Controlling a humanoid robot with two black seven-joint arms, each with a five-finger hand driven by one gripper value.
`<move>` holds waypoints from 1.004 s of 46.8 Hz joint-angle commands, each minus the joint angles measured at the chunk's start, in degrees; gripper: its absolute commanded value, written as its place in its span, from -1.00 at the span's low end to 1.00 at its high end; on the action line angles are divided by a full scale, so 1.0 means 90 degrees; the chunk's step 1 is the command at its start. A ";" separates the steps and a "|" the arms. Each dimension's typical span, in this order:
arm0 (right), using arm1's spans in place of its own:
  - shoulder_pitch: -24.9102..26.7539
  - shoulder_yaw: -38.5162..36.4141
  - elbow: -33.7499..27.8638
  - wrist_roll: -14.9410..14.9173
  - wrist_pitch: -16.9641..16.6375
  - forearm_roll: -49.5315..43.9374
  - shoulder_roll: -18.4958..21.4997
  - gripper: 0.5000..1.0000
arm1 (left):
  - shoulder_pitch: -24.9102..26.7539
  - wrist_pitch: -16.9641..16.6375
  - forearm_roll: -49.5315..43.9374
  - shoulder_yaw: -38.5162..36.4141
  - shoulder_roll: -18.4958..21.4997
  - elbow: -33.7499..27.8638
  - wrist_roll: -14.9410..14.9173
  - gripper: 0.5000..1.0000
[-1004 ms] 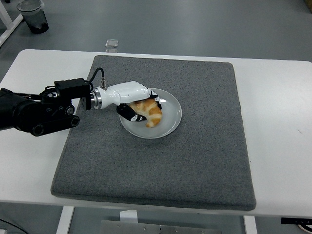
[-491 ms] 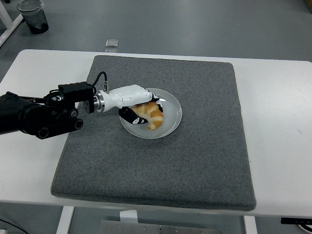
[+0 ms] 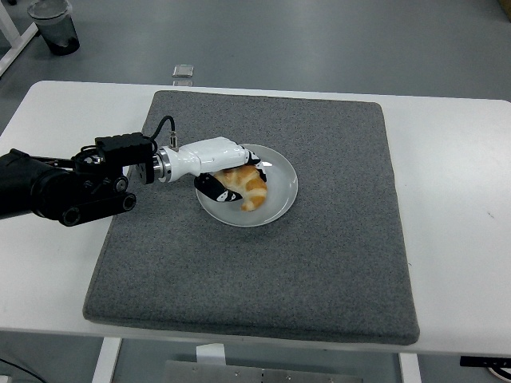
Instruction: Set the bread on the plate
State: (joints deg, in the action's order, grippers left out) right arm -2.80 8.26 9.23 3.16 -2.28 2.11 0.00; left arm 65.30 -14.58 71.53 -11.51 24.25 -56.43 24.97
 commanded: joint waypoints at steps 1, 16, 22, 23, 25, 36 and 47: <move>-0.0001 0.0000 0.0000 0.0000 -0.0001 0.0000 0.0000 0.73 | 0.0001 -0.0001 -0.0008 0.0000 0.0001 0.0000 -0.0001 -1.00; 0.0009 0.0000 0.0000 0.0000 -0.0001 0.0000 0.0000 0.73 | -0.0009 -0.0070 -0.0008 0.0010 -0.0009 0.0010 -0.0001 -1.00; -0.0001 0.0000 0.0000 0.0000 -0.0001 0.0000 0.0000 0.72 | -0.0019 -0.0157 -0.0028 0.0019 -0.0048 0.0010 -0.0001 -1.00; -0.0001 0.0000 0.0000 0.0000 -0.0001 0.0000 0.0000 0.72 | -0.0019 -0.0157 -0.0037 0.0019 -0.0067 0.0010 -0.0001 -0.96; -0.0001 0.0000 0.0000 0.0000 -0.0001 0.0000 0.0000 0.72 | -0.0029 -0.0157 -0.0047 0.0019 -0.0106 0.0020 -0.0001 -0.79; -0.0001 0.0000 0.0000 0.0000 -0.0001 0.0000 0.0000 0.73 | -0.0039 -0.0255 -0.0115 0.0078 -0.0155 0.0049 -0.0011 -0.10; -0.0001 0.0000 0.0000 0.0000 -0.0001 0.0000 0.0000 0.72 | -0.0039 -0.0255 -0.0125 0.0088 -0.0155 0.0049 -0.0001 0.09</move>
State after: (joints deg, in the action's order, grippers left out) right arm -2.79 8.26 9.24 3.17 -2.28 2.11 0.00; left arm 64.95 -16.94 70.42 -10.73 22.85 -55.98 24.87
